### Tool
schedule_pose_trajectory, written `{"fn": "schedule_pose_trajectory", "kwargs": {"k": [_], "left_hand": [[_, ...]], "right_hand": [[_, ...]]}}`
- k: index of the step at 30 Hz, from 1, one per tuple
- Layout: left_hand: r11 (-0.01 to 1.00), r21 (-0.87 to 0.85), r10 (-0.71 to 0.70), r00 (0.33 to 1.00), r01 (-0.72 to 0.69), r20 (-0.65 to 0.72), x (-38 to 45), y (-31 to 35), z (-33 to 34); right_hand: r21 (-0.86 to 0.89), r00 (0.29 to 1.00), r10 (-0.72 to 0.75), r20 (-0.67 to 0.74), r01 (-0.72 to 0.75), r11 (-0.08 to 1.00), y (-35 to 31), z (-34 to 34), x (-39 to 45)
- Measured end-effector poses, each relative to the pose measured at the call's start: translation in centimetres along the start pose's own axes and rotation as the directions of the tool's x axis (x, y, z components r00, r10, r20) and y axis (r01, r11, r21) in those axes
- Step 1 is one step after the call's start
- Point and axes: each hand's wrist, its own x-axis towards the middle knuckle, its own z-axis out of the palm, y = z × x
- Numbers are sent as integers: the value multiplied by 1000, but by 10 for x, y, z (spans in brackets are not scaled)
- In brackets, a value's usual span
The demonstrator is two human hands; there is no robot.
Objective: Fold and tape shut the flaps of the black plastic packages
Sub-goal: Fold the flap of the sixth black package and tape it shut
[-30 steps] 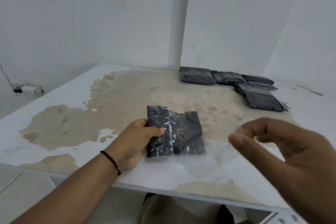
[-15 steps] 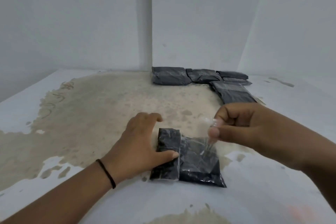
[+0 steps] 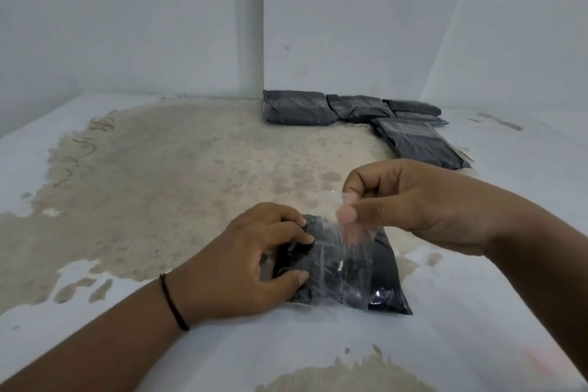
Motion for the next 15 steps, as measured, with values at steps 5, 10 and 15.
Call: {"fn": "schedule_pose_trajectory", "kwargs": {"k": [5,10,15], "left_hand": [[999,45,28,1000,-27,-14,0,0,0],[999,47,-6,1000,6,-8,-3,-1,-1],[999,33,-38,999,37,38,-6,0,-1]], "right_hand": [[21,1000,-2,10,2,1000,3,0,6],[10,999,14,-30,-14,1000,2,-3,8],[10,995,20,-98,-19,1000,2,-9,8]]}}
